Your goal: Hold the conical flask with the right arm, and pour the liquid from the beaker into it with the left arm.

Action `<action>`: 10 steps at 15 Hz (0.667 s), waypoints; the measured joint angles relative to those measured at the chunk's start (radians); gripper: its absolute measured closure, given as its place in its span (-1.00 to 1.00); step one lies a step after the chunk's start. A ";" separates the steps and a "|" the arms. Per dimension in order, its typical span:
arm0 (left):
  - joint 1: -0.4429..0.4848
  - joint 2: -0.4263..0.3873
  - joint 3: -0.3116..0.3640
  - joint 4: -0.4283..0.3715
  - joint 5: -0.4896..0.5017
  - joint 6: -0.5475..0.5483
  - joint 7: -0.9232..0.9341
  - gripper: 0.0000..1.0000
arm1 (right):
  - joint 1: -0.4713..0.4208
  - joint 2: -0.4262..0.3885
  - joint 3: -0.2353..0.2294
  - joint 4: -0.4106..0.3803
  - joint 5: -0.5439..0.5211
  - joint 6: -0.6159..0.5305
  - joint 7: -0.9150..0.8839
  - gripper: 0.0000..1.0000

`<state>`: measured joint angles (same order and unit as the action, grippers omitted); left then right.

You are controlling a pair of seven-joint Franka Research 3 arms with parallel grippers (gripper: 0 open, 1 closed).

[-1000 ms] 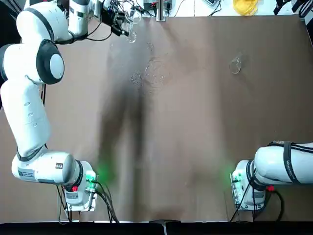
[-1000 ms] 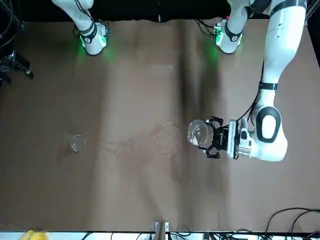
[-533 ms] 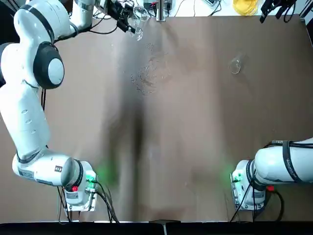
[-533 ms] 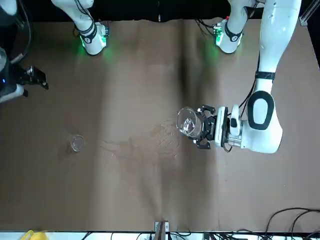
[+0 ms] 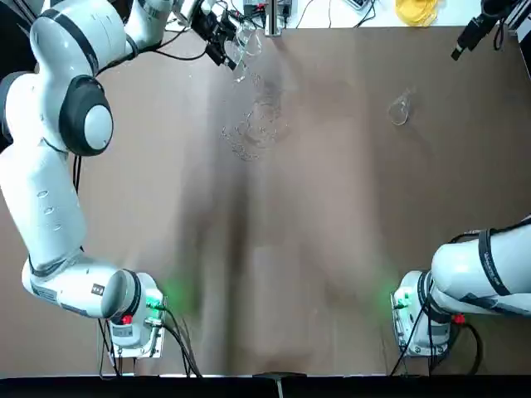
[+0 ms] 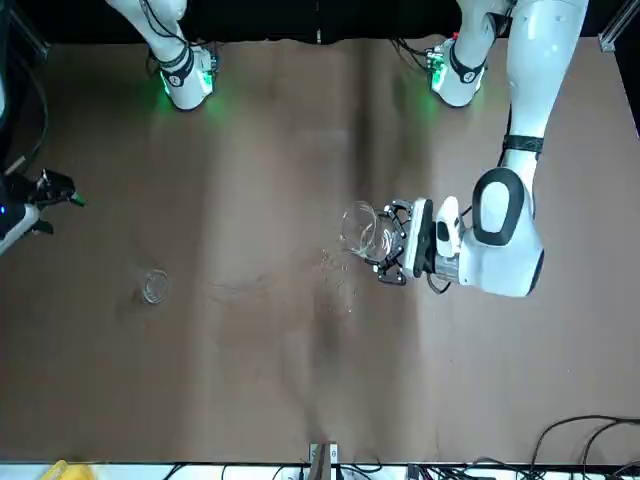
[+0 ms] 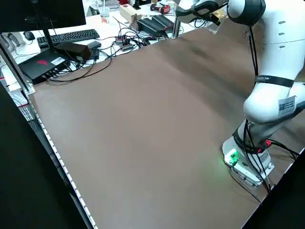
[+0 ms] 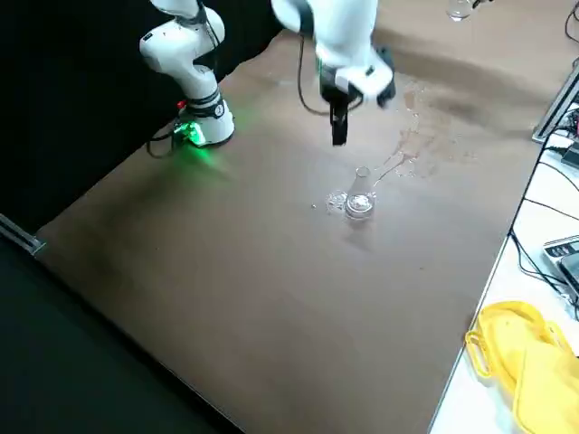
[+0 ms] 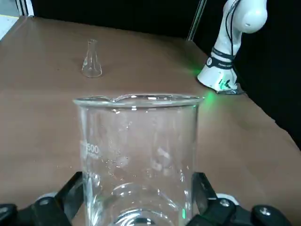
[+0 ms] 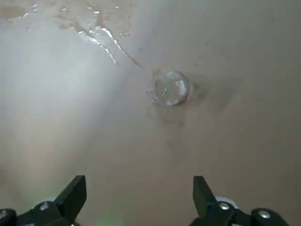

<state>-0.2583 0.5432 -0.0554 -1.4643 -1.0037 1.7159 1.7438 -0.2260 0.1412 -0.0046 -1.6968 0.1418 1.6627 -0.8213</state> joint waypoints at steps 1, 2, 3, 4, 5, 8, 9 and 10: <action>-0.008 0.000 0.000 -0.001 0.004 0.012 0.000 -0.95 | -0.024 0.028 -0.001 0.000 0.033 0.006 -0.066 -1.00; -0.016 0.000 0.000 -0.003 0.005 0.021 -0.001 -0.95 | -0.043 0.055 -0.002 0.001 0.066 0.010 -0.127 -1.00; -0.025 0.000 0.000 -0.004 0.006 0.027 -0.001 -0.95 | -0.057 0.078 -0.002 0.002 0.099 0.014 -0.180 -1.00; -0.037 0.000 0.000 -0.004 0.008 0.041 -0.002 -0.95 | -0.080 0.115 -0.002 0.006 0.177 0.016 -0.288 -1.00; -0.040 0.000 0.000 -0.004 0.008 0.047 -0.002 -0.95 | -0.091 0.129 -0.002 0.008 0.213 0.016 -0.347 -1.00; -0.046 0.000 0.000 -0.005 0.009 0.055 -0.002 -0.95 | -0.115 0.174 -0.002 0.010 0.327 0.015 -0.546 -1.00; -0.048 0.000 0.000 -0.005 0.009 0.060 -0.002 -0.95 | -0.124 0.193 -0.002 0.010 0.373 0.015 -0.628 -1.00; -0.051 0.000 0.000 -0.005 0.009 0.067 -0.002 -0.95 | -0.136 0.213 -0.002 0.010 0.426 0.014 -0.710 -1.00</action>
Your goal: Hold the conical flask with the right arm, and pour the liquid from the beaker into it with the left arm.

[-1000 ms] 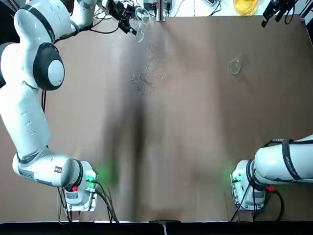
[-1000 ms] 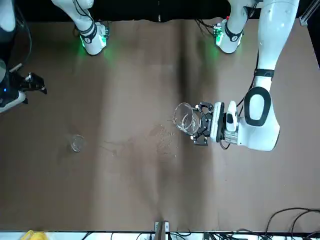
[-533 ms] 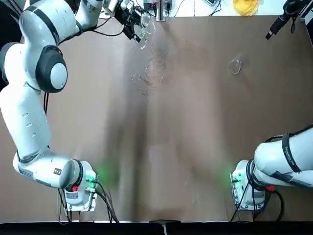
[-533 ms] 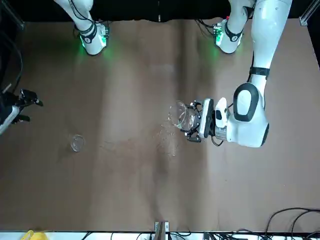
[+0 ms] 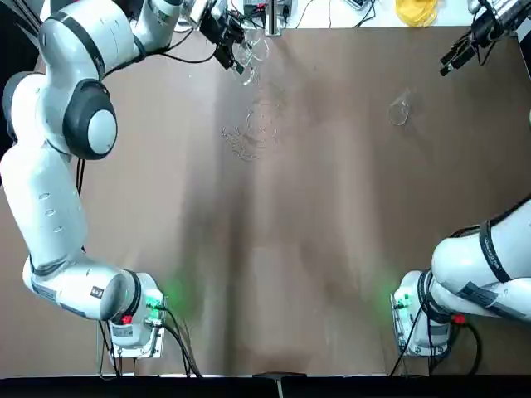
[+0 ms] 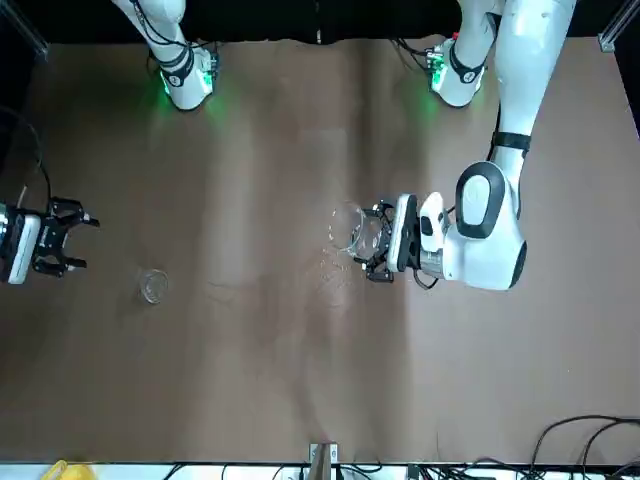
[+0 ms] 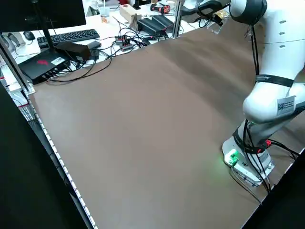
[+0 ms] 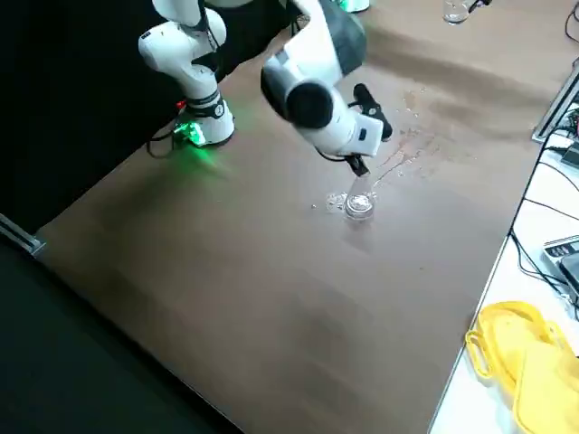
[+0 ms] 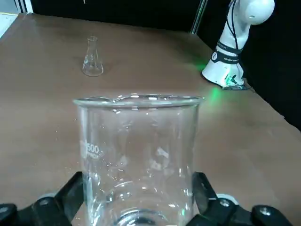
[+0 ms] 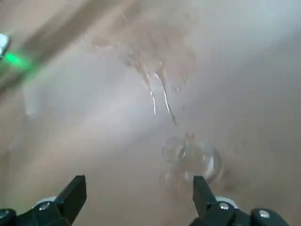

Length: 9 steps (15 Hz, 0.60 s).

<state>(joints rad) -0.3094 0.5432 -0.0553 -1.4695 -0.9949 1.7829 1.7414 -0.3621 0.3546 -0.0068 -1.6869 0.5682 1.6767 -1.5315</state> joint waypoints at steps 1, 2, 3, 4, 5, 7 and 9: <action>-0.003 0.000 0.000 0.000 0.000 0.004 0.000 -0.95 | -0.013 0.022 0.000 0.000 0.058 -0.002 -0.081 -1.00; -0.005 0.000 0.000 0.000 0.000 0.007 0.000 -0.95 | -0.024 0.045 0.000 0.000 0.105 -0.004 -0.147 -1.00; -0.006 0.000 0.000 0.000 0.000 0.008 0.000 -0.95 | -0.033 0.065 0.000 0.001 0.136 -0.005 -0.199 -1.00; -0.007 0.000 0.000 0.000 0.000 0.008 0.000 -0.95 | -0.037 0.082 0.000 0.001 0.153 -0.007 -0.238 -1.00; -0.007 0.000 0.000 0.000 0.000 0.008 0.000 -0.95 | -0.038 0.094 0.001 0.002 0.159 -0.015 -0.268 -1.00; -0.006 0.000 0.000 0.000 0.000 0.008 0.000 -0.95 | -0.038 0.115 0.007 0.002 0.163 -0.059 -0.331 -1.00; -0.006 0.000 0.001 0.000 0.000 0.009 0.000 -0.95 | -0.038 0.129 0.010 0.003 0.169 -0.075 -0.413 -1.00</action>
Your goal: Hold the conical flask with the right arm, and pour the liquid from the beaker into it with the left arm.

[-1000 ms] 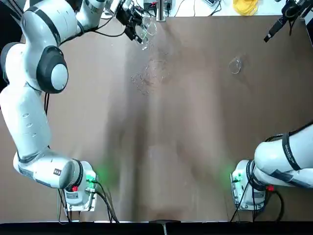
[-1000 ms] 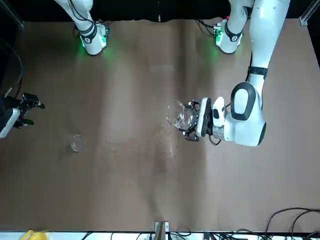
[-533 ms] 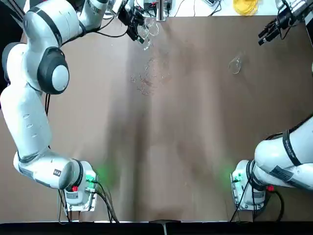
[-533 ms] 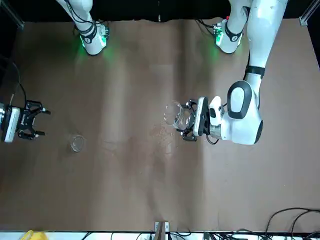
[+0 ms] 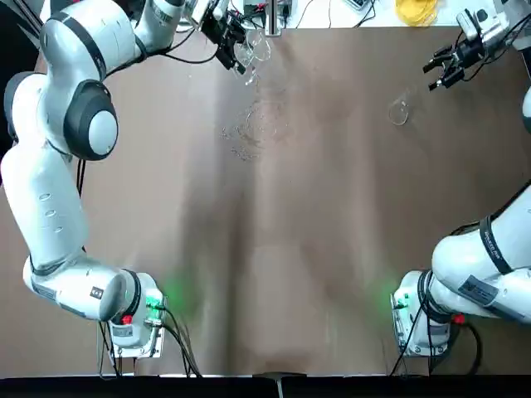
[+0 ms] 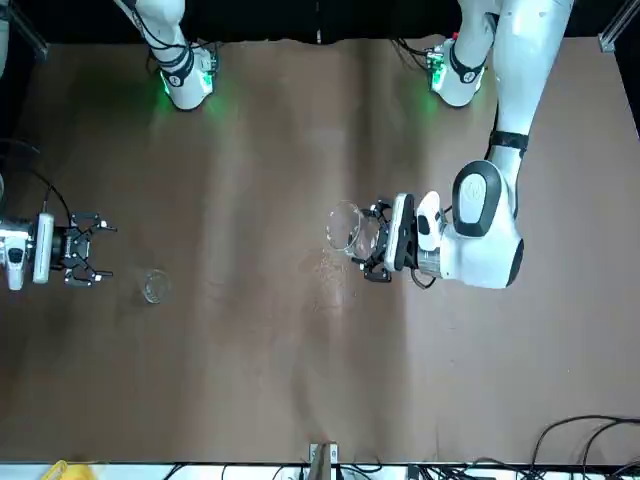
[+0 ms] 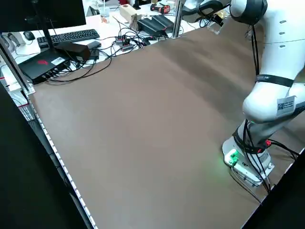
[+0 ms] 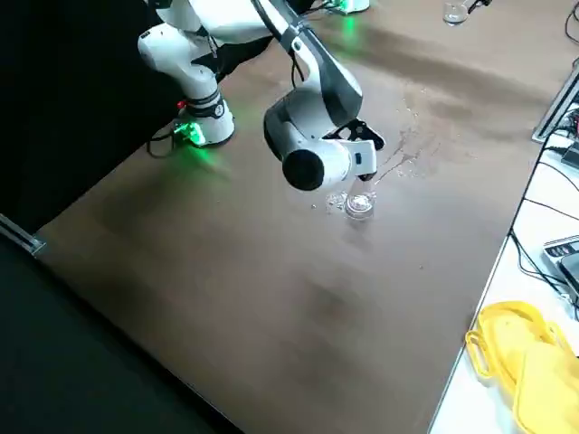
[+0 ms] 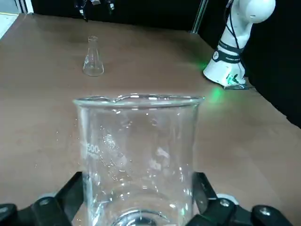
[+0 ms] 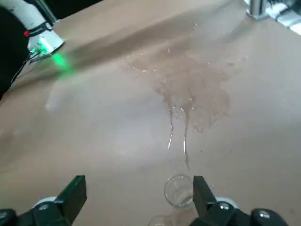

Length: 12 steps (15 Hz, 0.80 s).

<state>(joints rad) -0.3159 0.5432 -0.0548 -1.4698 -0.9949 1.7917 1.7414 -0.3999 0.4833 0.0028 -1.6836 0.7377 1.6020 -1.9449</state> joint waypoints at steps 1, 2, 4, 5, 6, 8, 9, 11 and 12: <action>0.000 0.000 0.000 0.000 0.000 0.000 0.000 -0.95 | -0.002 0.009 0.000 0.000 0.012 -0.009 -0.035 -1.00; -0.001 0.000 0.000 -0.001 0.000 0.000 0.000 -0.95 | -0.009 0.022 -0.001 0.001 0.034 -0.023 -0.074 -0.99; -0.011 0.000 0.000 -0.003 0.001 0.000 0.000 -0.95 | -0.029 0.060 -0.002 0.006 0.102 -0.061 -0.163 -0.97; -0.015 0.000 0.000 -0.004 0.001 0.001 0.000 -0.95 | -0.041 0.082 -0.002 0.010 0.139 -0.073 -0.198 -0.95; -0.016 0.000 0.000 -0.004 0.001 0.001 0.000 -0.95 | -0.053 0.102 -0.002 0.014 0.172 -0.081 -0.227 -0.95; -0.016 0.000 0.002 -0.005 0.002 0.002 0.000 -0.95 | -0.077 0.150 -0.002 0.024 0.224 -0.100 -0.281 -0.76; -0.016 0.001 0.003 -0.006 0.002 0.002 0.000 -0.95 | -0.081 0.161 -0.002 0.025 0.241 -0.101 -0.291 -0.70; -0.016 0.001 0.006 -0.006 0.002 0.002 0.000 -0.95 | -0.088 0.184 -0.002 0.025 0.290 -0.102 -0.330 -0.70; -0.016 0.001 0.007 -0.006 0.002 0.002 0.000 -0.95 | -0.089 0.198 -0.002 0.025 0.306 -0.102 -0.352 -0.70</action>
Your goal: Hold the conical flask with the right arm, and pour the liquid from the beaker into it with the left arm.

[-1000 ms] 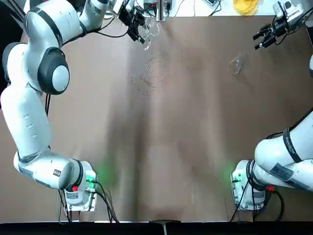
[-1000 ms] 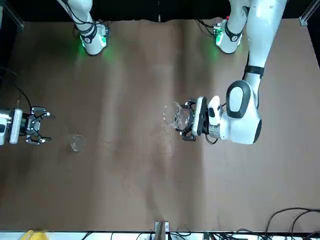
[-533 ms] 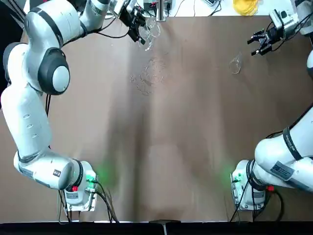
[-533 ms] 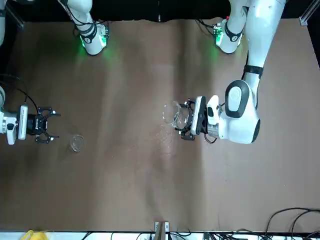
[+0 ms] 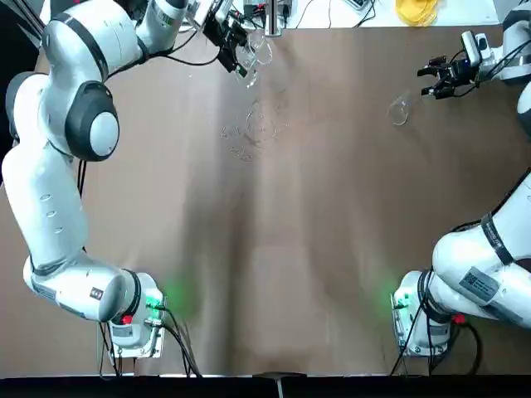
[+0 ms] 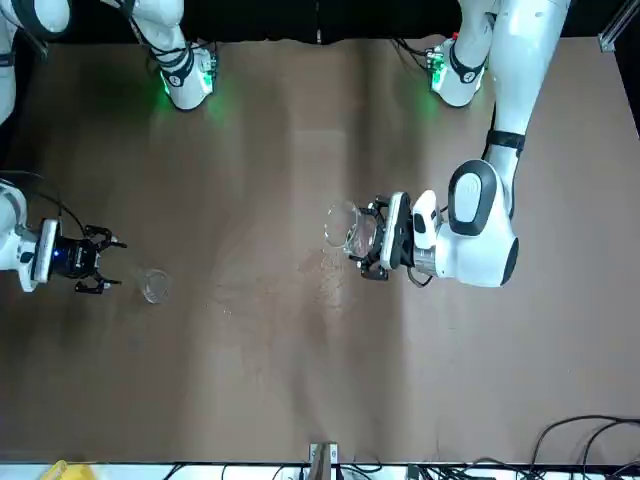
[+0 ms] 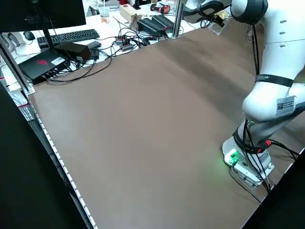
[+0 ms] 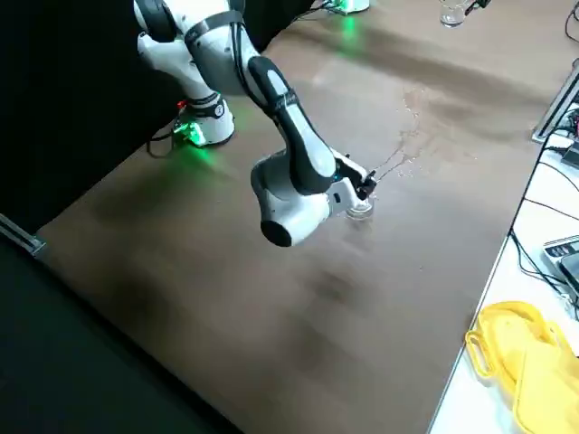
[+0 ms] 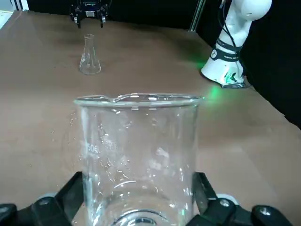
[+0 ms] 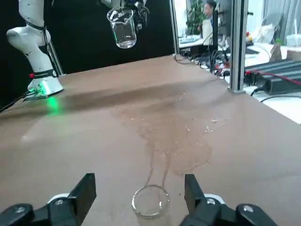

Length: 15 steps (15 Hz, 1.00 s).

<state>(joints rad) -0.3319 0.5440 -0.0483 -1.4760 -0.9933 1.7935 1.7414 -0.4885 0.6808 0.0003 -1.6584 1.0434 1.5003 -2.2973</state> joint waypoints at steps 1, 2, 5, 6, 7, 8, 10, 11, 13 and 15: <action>0.000 0.000 0.001 0.000 0.000 0.000 0.000 -0.95 | 0.000 0.014 0.000 0.000 0.008 0.000 -0.021 -0.70; 0.000 0.000 0.001 0.000 0.000 0.000 0.000 -0.95 | 0.000 0.027 0.000 0.000 0.012 0.000 -0.044 -0.70; 0.000 0.000 0.002 0.000 0.000 0.000 0.000 -0.95 | 0.000 0.060 0.000 0.000 0.016 -0.001 -0.099 -0.70; 0.000 0.000 0.002 0.000 0.000 0.000 0.000 -0.95 | 0.000 0.069 0.001 0.000 0.017 -0.002 -0.116 -0.70; 0.000 0.000 0.002 0.000 0.000 0.000 0.000 -0.95 | 0.000 0.075 0.001 0.000 0.017 -0.002 -0.129 -0.70; 0.000 0.000 0.002 0.000 0.000 0.000 0.000 -0.95 | 0.000 0.080 0.002 0.000 0.017 -0.003 -0.139 -0.68; 0.000 0.000 0.003 0.000 0.000 0.000 0.000 -0.95 | 0.000 0.086 0.003 0.000 0.017 -0.006 -0.164 -0.67; 0.000 0.000 0.003 0.000 0.000 0.000 0.000 -0.95 | 0.000 0.088 0.004 0.000 0.017 -0.007 -0.173 -0.58; 0.000 0.000 0.003 -0.001 0.000 0.000 0.000 -0.95 | 0.000 0.090 0.005 0.000 0.017 -0.007 -0.181 -0.44; 0.000 0.000 0.003 -0.001 0.000 0.000 0.000 -0.95 | 0.000 0.091 0.007 0.000 0.017 -0.007 -0.191 -0.42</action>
<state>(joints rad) -0.3319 0.5441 -0.0448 -1.4767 -0.9932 1.7939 1.7418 -0.4883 0.7721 0.0072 -1.6582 1.0609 1.4929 -2.4882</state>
